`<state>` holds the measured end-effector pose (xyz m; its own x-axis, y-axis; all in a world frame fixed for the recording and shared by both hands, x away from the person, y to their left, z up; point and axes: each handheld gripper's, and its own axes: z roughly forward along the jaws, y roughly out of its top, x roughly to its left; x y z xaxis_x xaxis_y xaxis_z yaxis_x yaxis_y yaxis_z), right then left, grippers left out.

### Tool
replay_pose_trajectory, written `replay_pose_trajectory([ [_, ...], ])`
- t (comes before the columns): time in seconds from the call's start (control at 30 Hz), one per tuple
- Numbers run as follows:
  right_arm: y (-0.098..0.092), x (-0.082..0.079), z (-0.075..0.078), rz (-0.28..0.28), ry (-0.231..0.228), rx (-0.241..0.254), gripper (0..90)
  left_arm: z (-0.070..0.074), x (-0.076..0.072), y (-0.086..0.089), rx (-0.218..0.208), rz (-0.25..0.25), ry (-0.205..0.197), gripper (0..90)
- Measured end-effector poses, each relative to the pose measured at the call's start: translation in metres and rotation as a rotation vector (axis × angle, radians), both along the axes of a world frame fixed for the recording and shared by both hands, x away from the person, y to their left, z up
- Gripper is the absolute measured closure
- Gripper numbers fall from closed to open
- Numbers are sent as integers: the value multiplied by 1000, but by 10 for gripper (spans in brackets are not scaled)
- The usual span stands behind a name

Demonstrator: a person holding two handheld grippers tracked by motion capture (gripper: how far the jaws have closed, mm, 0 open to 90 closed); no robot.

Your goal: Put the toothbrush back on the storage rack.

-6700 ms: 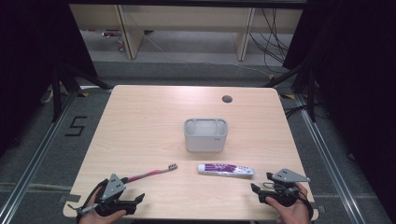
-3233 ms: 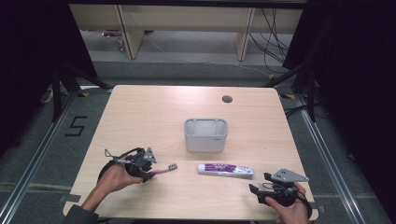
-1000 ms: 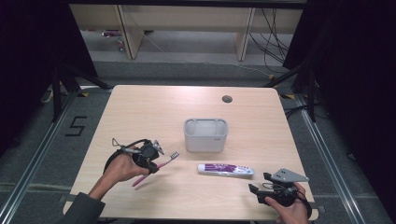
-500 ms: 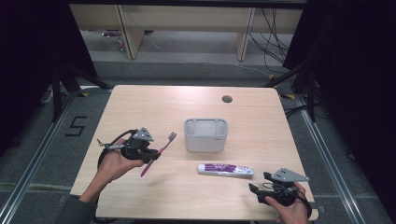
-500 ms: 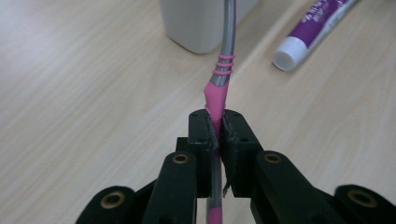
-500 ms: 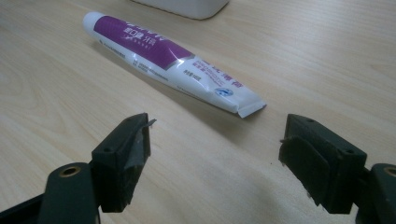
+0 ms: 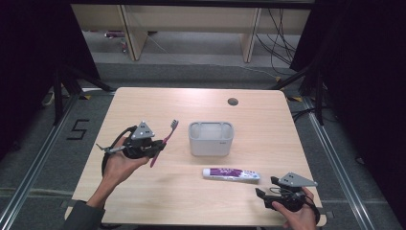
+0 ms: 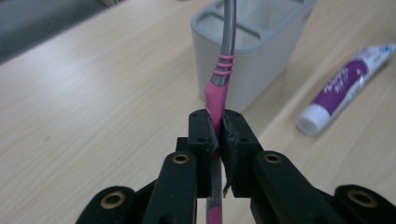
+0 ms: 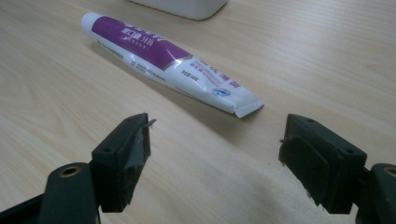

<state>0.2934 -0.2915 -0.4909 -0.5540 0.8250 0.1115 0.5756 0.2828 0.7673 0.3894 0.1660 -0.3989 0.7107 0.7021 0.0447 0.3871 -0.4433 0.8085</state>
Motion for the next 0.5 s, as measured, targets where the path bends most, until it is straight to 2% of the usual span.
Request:
replay_pose_trajectory([
  [0.03,-1,1,-1,-7,-21,-12,242,3,0,0,-15,16,-14,824],
  [0.1,-1,1,0,-5,-18,-9,243,5,4,0,-44,21,-30,824],
  [0.2,-1,1,-1,-4,-21,-11,243,5,6,-2,-69,24,-18,823],
  [0.27,-1,1,-1,-4,-17,-8,243,6,8,-1,-75,25,-34,824],
  [0.3,-1,1,-1,-5,-20,-10,243,7,8,-4,-104,45,-58,824],
  [0.33,-1,1,-1,-5,-20,-10,243,7,8,-4,-104,45,-58,823],
  [0.37,-1,1,0,-6,-20,-9,243,8,9,-5,-134,48,-86,824],
  [0.47,-3,2,0,6,-36,-29,243,9,11,-7,-157,52,-96,823],
  [0.5,-1,1,0,-6,-19,-9,243,12,13,-8,-184,55,-110,824],
])
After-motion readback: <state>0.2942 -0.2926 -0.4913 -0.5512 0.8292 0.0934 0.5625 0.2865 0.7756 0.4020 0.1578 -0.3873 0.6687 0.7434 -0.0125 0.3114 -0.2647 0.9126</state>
